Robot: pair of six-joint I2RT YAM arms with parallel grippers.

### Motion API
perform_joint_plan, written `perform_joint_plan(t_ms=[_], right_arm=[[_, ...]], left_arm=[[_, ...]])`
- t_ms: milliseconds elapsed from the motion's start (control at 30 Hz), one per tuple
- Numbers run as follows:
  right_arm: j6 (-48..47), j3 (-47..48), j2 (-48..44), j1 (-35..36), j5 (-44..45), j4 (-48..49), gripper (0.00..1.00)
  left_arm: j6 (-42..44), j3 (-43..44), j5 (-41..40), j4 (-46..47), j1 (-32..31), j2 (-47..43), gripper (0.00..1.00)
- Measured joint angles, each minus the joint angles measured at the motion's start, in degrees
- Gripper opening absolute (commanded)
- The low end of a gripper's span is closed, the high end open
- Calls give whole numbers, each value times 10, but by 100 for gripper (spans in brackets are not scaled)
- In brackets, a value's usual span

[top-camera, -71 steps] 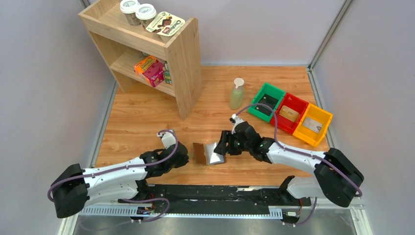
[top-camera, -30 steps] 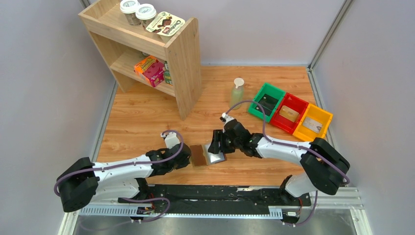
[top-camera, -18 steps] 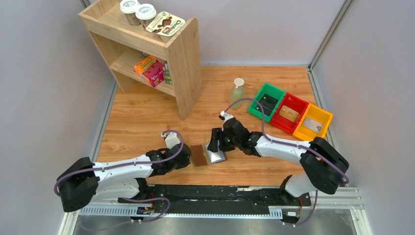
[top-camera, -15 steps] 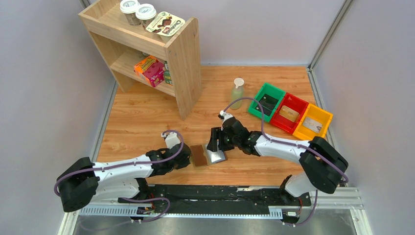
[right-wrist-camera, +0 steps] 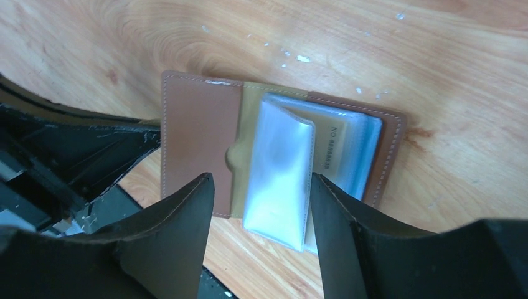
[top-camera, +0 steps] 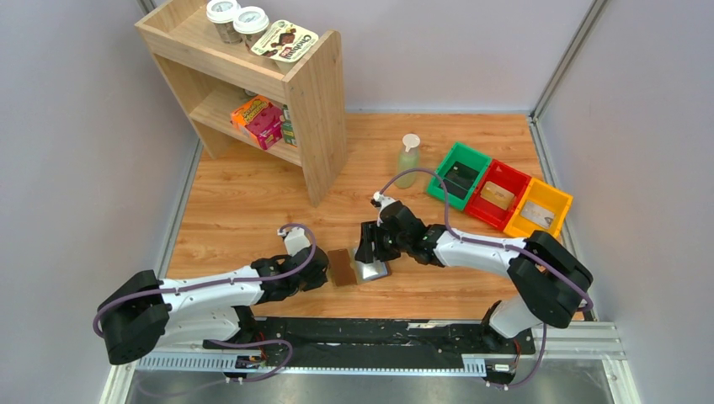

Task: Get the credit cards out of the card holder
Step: Remove the credit card from the card holder.

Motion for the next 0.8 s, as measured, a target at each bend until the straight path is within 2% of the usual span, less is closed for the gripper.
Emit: perform_joint_plan(t_ms=[400,567,633,800], right_arm=[[1,37,2,38,-64,3,62],[9,64,44,53,-83,24,64],[15,72,70,58,-89,35,64],[36,74,122,62,-98,52,64]], left_arm=[[4,-11,9,11,0,-29,0],[4,-20,11,17,0,-49,1],[4,-22,12,17,0,-55,3],[1,-24,11,2,0,-91,21]])
